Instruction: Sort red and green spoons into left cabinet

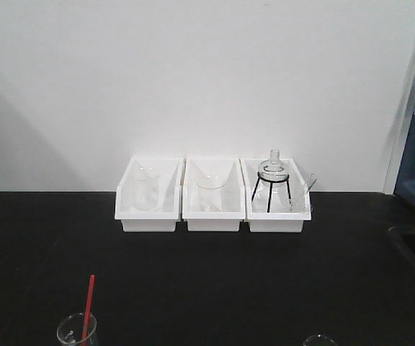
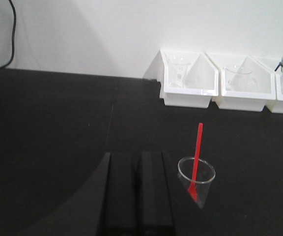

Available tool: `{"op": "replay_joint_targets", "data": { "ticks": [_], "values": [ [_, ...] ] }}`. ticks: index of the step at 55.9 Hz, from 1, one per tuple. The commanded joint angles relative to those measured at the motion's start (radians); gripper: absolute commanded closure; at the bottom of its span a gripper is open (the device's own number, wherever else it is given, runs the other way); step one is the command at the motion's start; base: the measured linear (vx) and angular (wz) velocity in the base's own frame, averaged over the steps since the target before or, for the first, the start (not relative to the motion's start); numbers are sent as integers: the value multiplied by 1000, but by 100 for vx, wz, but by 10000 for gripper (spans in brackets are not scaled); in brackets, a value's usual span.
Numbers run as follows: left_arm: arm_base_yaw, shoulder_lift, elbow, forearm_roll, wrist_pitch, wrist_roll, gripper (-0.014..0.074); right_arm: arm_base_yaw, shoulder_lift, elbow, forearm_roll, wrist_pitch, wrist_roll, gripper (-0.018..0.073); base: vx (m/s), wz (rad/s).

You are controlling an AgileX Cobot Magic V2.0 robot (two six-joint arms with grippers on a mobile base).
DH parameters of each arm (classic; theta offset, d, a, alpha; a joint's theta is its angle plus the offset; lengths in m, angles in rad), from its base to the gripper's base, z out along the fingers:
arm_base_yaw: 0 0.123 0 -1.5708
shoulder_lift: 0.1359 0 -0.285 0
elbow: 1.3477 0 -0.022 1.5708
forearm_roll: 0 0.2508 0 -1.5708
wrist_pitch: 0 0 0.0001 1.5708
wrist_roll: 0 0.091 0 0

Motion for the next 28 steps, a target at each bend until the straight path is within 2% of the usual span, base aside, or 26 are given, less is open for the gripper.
{"op": "replay_joint_targets", "data": {
  "ticks": [1, 15, 22, 28],
  "values": [
    [2, 34, -35, -13, -89, -9, 601, -4, 62, -35, -15, -140, -10, 558, 0, 0],
    [2, 63, -35, -12, -104, -5, 565, -4, 134, -35, -14, -303, -7, 545, 0, 0],
    [2, 75, -35, -12, -163, 4, 494, -4, 135, -35, -13, -399, -6, 522, 0, 0],
    [2, 88, -35, -12, -225, 33, 402, -4, 136, -35, -13, -401, -6, 484, 0, 0]
  ]
}}
